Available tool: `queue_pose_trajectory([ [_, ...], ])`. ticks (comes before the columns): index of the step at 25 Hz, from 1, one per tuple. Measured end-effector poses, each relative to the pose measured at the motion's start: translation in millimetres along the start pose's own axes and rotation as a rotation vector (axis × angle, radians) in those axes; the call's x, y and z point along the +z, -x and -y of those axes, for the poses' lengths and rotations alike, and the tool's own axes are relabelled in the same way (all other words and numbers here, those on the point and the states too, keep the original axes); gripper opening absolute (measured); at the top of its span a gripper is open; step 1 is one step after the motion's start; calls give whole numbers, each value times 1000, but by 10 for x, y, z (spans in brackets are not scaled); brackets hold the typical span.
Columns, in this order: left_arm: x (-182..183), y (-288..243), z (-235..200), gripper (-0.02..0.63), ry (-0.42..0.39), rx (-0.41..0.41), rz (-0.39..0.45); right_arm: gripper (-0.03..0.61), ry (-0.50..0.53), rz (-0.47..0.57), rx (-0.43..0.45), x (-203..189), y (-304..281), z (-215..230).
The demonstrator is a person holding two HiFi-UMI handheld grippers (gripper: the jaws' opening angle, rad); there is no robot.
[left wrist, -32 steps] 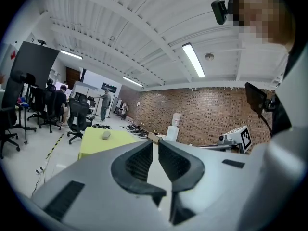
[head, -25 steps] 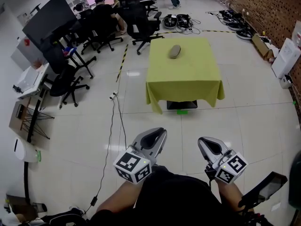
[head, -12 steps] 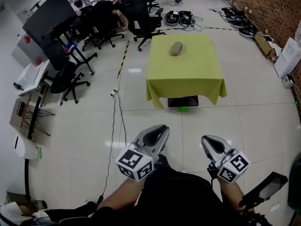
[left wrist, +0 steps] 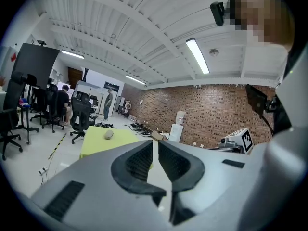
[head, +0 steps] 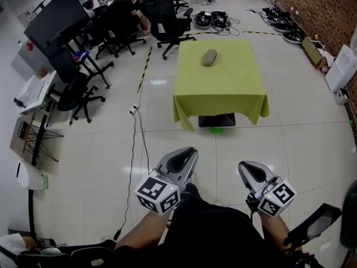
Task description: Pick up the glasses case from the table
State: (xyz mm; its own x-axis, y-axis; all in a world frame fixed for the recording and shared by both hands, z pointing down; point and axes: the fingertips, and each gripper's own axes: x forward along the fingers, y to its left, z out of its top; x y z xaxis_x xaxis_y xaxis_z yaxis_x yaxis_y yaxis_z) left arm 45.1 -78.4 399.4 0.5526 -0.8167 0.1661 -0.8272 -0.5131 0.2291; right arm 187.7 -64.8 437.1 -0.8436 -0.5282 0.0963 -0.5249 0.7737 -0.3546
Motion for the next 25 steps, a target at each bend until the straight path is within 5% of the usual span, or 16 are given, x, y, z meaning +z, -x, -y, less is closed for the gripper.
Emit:
queue_pose_trajectory([
  [25, 360, -610, -1248, 43, 31, -25, -5, 2, -8, -45, -19, 343, -1322, 509],
])
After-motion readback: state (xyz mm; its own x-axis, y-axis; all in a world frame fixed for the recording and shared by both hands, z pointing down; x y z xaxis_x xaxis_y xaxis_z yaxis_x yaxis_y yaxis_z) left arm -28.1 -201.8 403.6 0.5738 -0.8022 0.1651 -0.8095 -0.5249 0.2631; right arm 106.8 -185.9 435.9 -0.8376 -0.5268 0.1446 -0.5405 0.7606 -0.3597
